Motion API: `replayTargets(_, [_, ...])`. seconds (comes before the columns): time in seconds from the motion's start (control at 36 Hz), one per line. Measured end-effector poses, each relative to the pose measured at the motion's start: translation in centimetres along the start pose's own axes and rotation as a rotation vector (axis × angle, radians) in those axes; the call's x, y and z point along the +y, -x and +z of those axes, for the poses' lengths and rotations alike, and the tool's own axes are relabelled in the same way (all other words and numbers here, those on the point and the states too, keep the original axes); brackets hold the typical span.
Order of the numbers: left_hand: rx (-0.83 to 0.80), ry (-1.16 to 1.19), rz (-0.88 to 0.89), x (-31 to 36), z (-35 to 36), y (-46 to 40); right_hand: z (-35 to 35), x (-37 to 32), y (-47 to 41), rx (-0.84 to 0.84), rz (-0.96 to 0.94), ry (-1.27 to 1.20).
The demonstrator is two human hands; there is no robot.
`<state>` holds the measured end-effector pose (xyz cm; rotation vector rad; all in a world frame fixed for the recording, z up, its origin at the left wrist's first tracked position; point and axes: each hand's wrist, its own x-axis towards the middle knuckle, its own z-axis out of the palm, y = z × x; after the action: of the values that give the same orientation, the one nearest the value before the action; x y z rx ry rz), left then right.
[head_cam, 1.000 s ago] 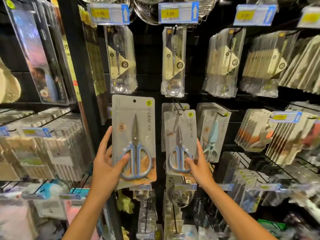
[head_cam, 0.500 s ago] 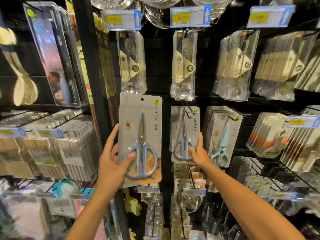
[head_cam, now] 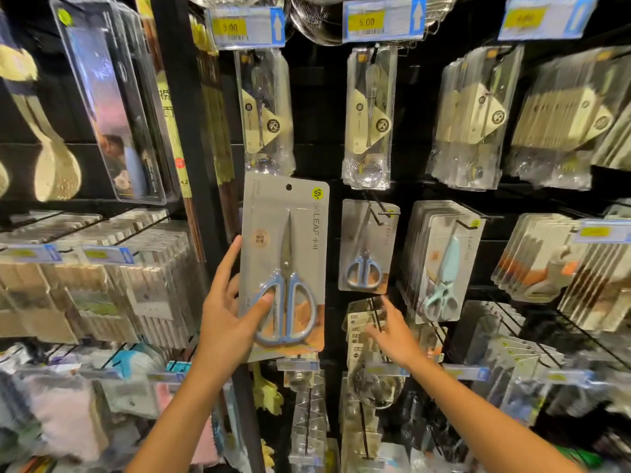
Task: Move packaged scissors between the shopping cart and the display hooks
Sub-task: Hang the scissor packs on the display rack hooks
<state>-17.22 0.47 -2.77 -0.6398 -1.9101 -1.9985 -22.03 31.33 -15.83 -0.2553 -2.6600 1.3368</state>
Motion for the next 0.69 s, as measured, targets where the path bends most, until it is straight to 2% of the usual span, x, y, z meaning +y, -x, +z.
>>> replayTargets(0.14, [-0.01, 0.018, -0.002, -0.7, 1.0, 0.0, -0.1, -2.9, 4.3, -0.086, -0.086, -0.252])
replayTargets(0.28, [-0.034, 0.043, -0.033, -1.9, 2.5, 0.0, -1.5, -7.7, 7.7, -0.07, -0.278, -0.423])
replayTargets(0.36, [-0.045, 0.049, -0.045, -2.5, 3.7, 0.1, -2.4, -9.5, 8.8, -0.066, -0.321, -0.486])
replayTargets(0.44, [-0.073, 0.057, -0.044, -3.0, 4.9, 0.1, -2.7, -10.0, 9.3, -0.08, -0.347, -0.469])
replayTargets(0.58, [-0.127, 0.044, -0.037, -3.9, 6.4, 0.2, -2.9, -9.0, 9.7, 0.025, -0.329, -0.401])
replayTargets(0.69, [-0.222, -0.028, -0.097, -4.7, 6.5, -0.6, -3.1, -7.6, 10.1, 0.065, -0.303, -0.378])
